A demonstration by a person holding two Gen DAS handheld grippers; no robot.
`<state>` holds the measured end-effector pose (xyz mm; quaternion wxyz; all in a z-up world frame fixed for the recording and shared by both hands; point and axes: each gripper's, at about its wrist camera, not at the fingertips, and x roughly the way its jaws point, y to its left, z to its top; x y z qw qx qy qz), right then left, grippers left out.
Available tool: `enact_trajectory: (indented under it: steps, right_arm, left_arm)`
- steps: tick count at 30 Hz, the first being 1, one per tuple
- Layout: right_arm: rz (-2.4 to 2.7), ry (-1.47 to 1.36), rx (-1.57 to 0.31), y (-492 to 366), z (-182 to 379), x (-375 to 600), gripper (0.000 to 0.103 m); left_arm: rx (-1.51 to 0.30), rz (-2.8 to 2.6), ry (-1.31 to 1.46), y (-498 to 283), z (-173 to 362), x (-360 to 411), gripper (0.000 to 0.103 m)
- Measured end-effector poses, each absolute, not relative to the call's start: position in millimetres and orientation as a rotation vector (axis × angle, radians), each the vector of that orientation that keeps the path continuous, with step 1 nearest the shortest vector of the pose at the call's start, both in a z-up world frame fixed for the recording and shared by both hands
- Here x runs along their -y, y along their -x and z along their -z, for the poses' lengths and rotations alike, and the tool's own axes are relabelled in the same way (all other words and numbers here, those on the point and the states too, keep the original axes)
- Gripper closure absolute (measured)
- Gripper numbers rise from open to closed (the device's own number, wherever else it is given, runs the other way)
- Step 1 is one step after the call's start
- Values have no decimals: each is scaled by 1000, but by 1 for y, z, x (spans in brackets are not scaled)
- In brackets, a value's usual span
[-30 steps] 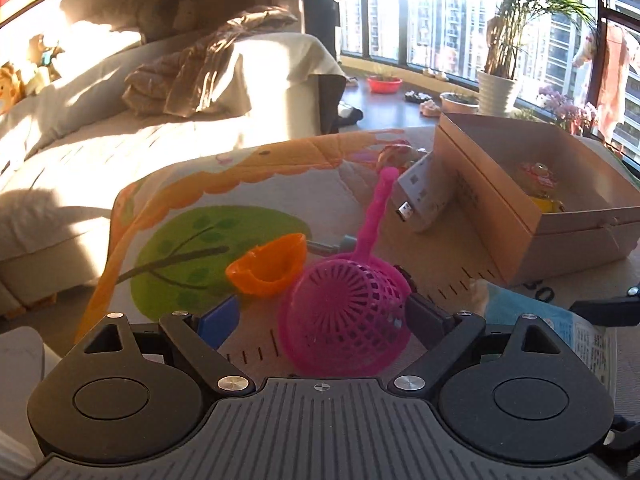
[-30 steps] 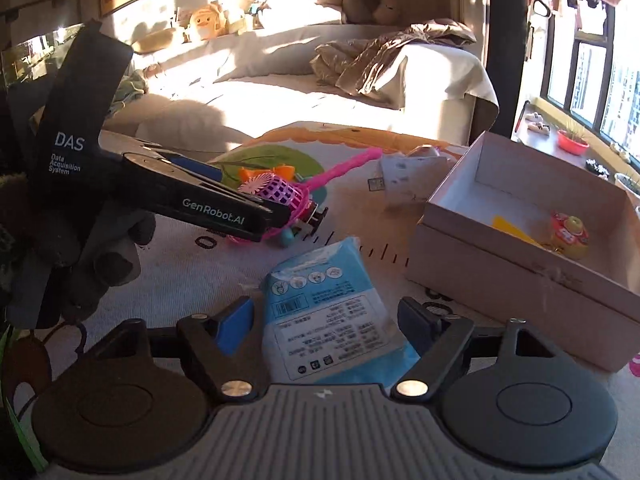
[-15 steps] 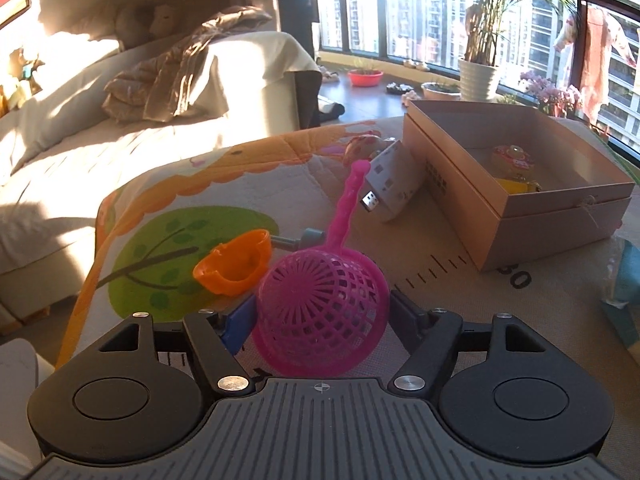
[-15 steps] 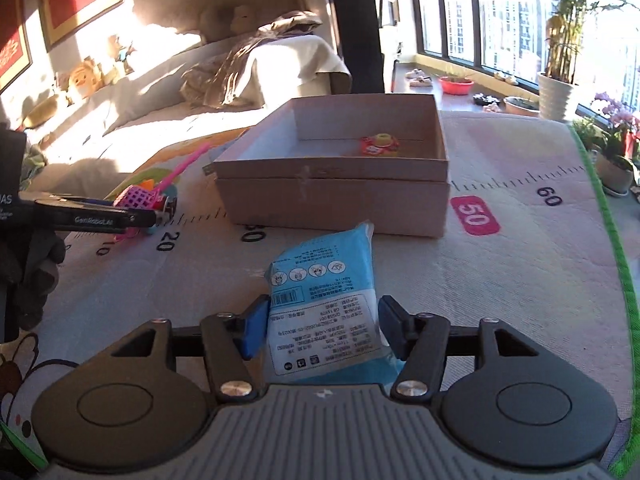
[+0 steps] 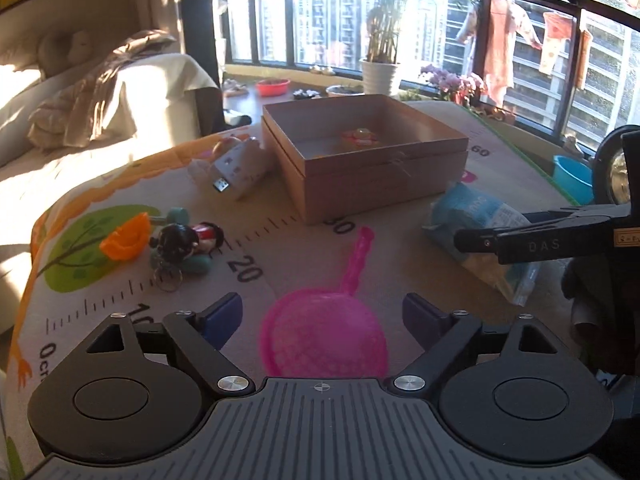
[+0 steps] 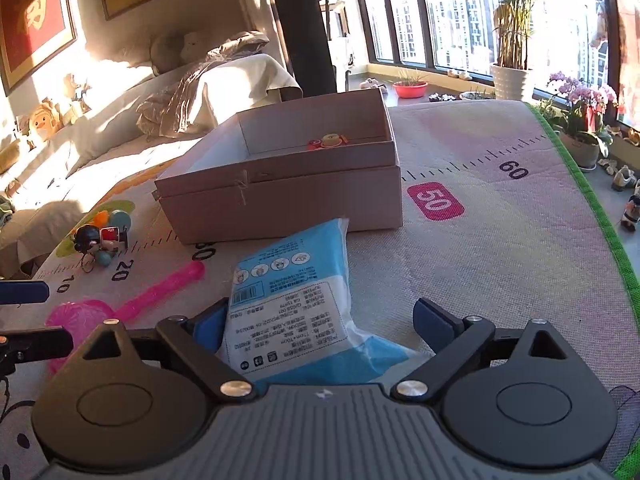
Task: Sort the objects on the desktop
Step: 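Grasp the blue-and-white packet with the right gripper, then grasp the small doll figure with the left gripper and lift it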
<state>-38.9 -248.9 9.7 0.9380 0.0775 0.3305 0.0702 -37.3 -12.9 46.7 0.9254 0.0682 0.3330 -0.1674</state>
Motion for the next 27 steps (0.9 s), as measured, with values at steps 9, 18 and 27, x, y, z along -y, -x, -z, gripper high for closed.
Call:
enact_trajectory:
  steps: [9,18,27]
  right_arm:
    - [-143,-139,-679,39,-8,243,5]
    - [-143,-134,-680,39,-6,241,4]
    - [-137,-136,-679,40,-6,241,3]
  left_arm:
    - [-658,-36,-115,-42,-34,-17,7]
    - [-687,-32,-62,-62,-29,-26,61]
    - [-625,206,-156,-4,-45,10,74]
